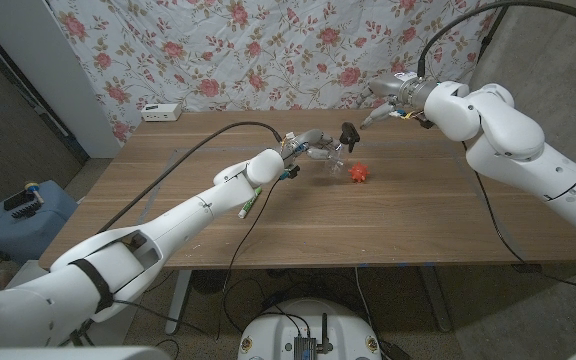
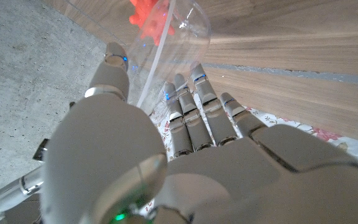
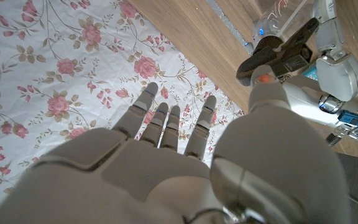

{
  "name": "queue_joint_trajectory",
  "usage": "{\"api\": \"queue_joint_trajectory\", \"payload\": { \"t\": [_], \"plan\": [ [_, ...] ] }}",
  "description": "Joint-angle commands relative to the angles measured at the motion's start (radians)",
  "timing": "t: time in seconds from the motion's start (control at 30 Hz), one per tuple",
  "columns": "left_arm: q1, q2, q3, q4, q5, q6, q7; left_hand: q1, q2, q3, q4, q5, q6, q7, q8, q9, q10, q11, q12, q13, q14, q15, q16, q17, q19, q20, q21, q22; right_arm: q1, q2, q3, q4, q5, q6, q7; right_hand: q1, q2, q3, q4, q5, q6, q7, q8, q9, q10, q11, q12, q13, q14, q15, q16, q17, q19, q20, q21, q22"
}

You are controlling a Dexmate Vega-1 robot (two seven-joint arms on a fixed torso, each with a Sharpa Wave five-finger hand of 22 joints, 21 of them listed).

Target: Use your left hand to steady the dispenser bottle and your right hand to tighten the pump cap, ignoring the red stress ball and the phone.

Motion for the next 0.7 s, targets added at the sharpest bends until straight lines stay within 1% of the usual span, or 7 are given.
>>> {"api": "queue_joint_trajectory", "payload": {
  "t": [0.03, 0.13, 0.23, 0.3, 0.37, 0.4, 0.7],
  "plan": [
    [-0.011, -0.010, 0.003, 0.025, -0.014, -0.009, -0.012, -0.026, 0.080, 0.116, 0.114, 0.005, 0.068, -0.040, 0.008, 0.001, 0.024, -0.019, 0.009, 0.003, 0.006, -0.070, 0.005, 0.005, 0.002, -0.079, 0.000, 0.002, 0.033, -0.042, 0.003, 0.084, 0.065, 0.208, -0.102, 0.012, -0.012, 0.002, 0.002, 0.011, -0.006, 0.003, 0.010, 0.003, -0.009, -0.006, 0.004, 0.004, -0.013, -0.001, 0.002, 0.002, -0.002, 0.003, 0.005, 0.004],
    [-0.013, -0.008, 0.004, 0.020, -0.008, -0.002, -0.011, -0.027, 0.081, 0.116, 0.115, 0.004, 0.068, -0.040, 0.008, 0.001, 0.025, -0.018, 0.009, 0.003, 0.007, -0.070, 0.006, 0.005, 0.002, -0.079, 0.000, 0.002, 0.026, -0.053, 0.014, 0.110, 0.081, 0.265, -0.153, 0.017, -0.018, 0.001, 0.002, 0.016, -0.007, 0.003, 0.012, 0.003, -0.011, -0.009, 0.006, 0.005, -0.016, -0.004, 0.003, 0.002, -0.006, 0.001, 0.004, 0.004],
    [-0.015, -0.007, 0.004, 0.016, -0.007, 0.005, -0.012, -0.027, 0.081, 0.116, 0.116, 0.004, 0.068, -0.040, 0.008, 0.001, 0.025, -0.018, 0.009, 0.003, 0.007, -0.070, 0.006, 0.005, 0.002, -0.079, 0.000, 0.002, 0.018, -0.059, 0.019, 0.123, 0.074, 0.293, -0.185, 0.027, -0.027, 0.001, 0.002, 0.024, -0.007, 0.003, 0.015, 0.005, -0.015, -0.024, 0.007, 0.005, -0.018, -0.007, 0.004, 0.002, -0.009, 0.001, 0.004, 0.004],
    [-0.017, -0.007, 0.005, 0.017, -0.007, 0.006, -0.013, -0.028, 0.081, 0.116, 0.116, 0.004, 0.070, -0.040, 0.008, 0.001, 0.024, -0.018, 0.009, 0.003, 0.007, -0.070, 0.006, 0.005, 0.002, -0.079, 0.000, 0.002, 0.017, -0.058, 0.018, 0.128, 0.065, 0.298, -0.190, 0.043, -0.036, 0.001, 0.003, 0.038, -0.002, 0.003, 0.021, 0.007, -0.018, -0.040, 0.009, 0.005, -0.019, -0.012, 0.007, 0.002, -0.018, 0.002, 0.003, 0.004],
    [-0.018, -0.008, 0.006, 0.018, -0.007, 0.006, -0.013, -0.028, 0.081, 0.116, 0.116, 0.004, 0.069, -0.041, 0.008, 0.001, 0.024, -0.019, 0.009, 0.003, 0.007, -0.070, 0.006, 0.005, 0.002, -0.079, 0.000, 0.002, 0.015, -0.060, 0.016, 0.135, 0.050, 0.307, -0.201, 0.050, -0.040, 0.002, 0.004, 0.045, 0.000, 0.002, 0.024, 0.008, -0.018, -0.043, 0.010, 0.005, -0.022, -0.021, 0.008, 0.002, -0.026, 0.000, 0.001, 0.004],
    [-0.019, -0.009, 0.006, 0.020, -0.007, 0.006, -0.013, -0.027, 0.081, 0.116, 0.115, 0.005, 0.068, -0.040, 0.008, 0.001, 0.025, -0.019, 0.009, 0.003, 0.007, -0.070, 0.005, 0.005, 0.001, -0.078, 0.000, 0.002, 0.015, -0.060, 0.016, 0.140, 0.052, 0.313, -0.202, 0.059, -0.044, 0.003, 0.005, 0.054, 0.003, 0.002, 0.027, 0.010, -0.021, -0.052, 0.011, 0.005, -0.025, -0.031, 0.009, 0.002, -0.031, -0.003, 0.001, 0.004],
    [-0.023, -0.016, 0.009, 0.027, -0.003, 0.000, -0.005, -0.028, 0.081, 0.116, 0.116, 0.005, 0.069, -0.042, 0.008, 0.001, 0.024, -0.019, 0.009, 0.003, 0.007, -0.071, 0.005, 0.005, 0.001, -0.079, 0.000, 0.002, 0.019, -0.062, 0.017, 0.191, 0.054, 0.392, -0.248, 0.072, -0.051, 0.003, 0.007, 0.068, 0.004, 0.002, 0.031, 0.011, -0.031, -0.069, 0.010, 0.005, -0.027, -0.039, 0.011, 0.003, -0.040, -0.014, 0.001, 0.004]
  ]
}}
